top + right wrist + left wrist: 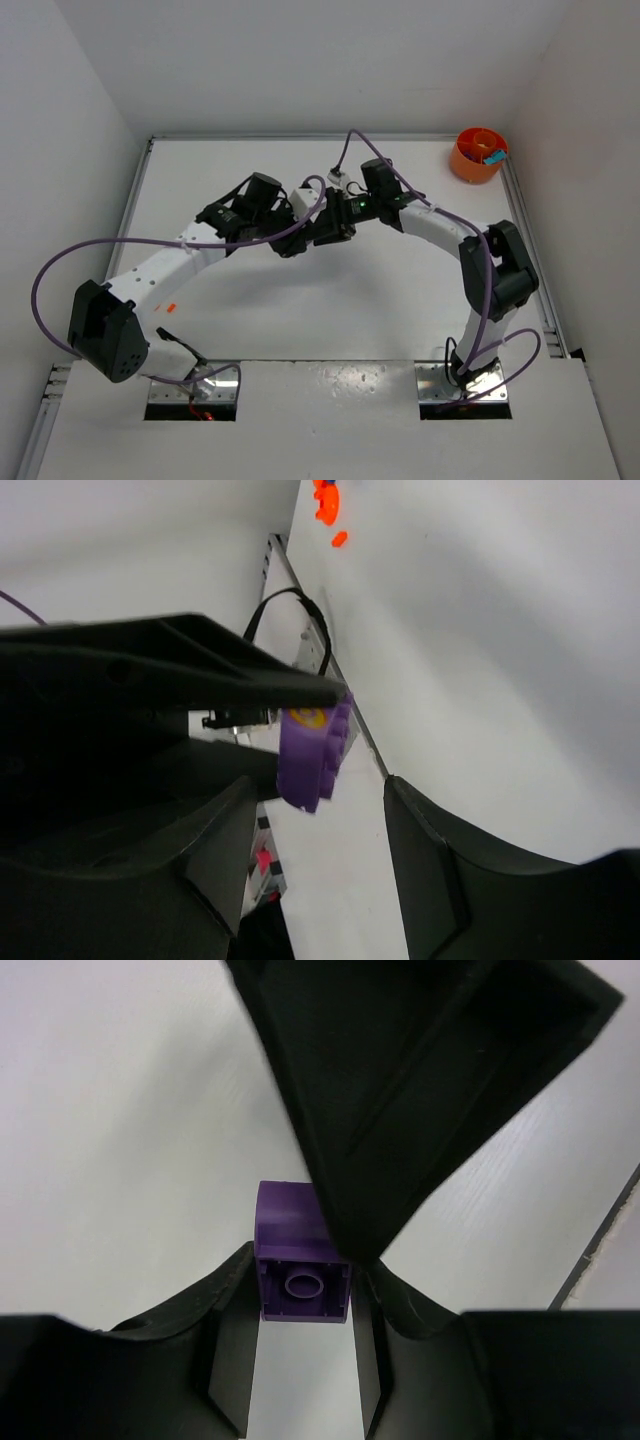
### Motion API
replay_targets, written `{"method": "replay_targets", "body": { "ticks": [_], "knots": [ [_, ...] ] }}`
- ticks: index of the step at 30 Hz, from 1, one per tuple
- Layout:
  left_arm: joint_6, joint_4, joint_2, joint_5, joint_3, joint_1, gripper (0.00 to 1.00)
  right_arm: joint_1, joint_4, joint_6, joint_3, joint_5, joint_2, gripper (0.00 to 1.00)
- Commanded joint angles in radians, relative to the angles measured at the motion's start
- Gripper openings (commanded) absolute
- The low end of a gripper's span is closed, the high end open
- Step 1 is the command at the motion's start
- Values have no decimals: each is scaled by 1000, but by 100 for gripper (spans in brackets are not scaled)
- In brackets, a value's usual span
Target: Sort the legos into containers by color
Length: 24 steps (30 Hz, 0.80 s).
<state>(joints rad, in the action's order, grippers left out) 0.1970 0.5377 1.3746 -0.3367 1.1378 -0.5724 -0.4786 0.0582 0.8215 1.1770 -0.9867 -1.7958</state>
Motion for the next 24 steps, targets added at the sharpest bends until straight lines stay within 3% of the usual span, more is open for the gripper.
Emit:
{"method": "replay_targets", "body": {
  "ticks": [1,8,11,17,19,20,21,24],
  "knots": [
    [-21,-64,-3,-30,40,-29,27,-49,-49,19,73,0,-16,55],
    [-21,-64,-12,-42,31,-29,27,-49,-69,50,82,0,-34,55],
    [-21,-64,-12,-42,31,-29,27,-49,-69,50,72,0,-34,48],
    [-30,-73,-12,37,31,-29,27,-58,-40,13,15,-12,10,22],
    [-40,-73,-12,48,31,-29,35,-35,-6,-25,6,-21,27,14],
    [-41,-82,-23,63,22,-15,43,-35,9,-59,6,-21,39,12],
    [-51,-82,-23,73,22,-6,59,-22,37,-91,6,-21,39,9],
    [-76,-82,-63,120,13,51,82,56,234,-281,114,90,58,6]
  ]
}}
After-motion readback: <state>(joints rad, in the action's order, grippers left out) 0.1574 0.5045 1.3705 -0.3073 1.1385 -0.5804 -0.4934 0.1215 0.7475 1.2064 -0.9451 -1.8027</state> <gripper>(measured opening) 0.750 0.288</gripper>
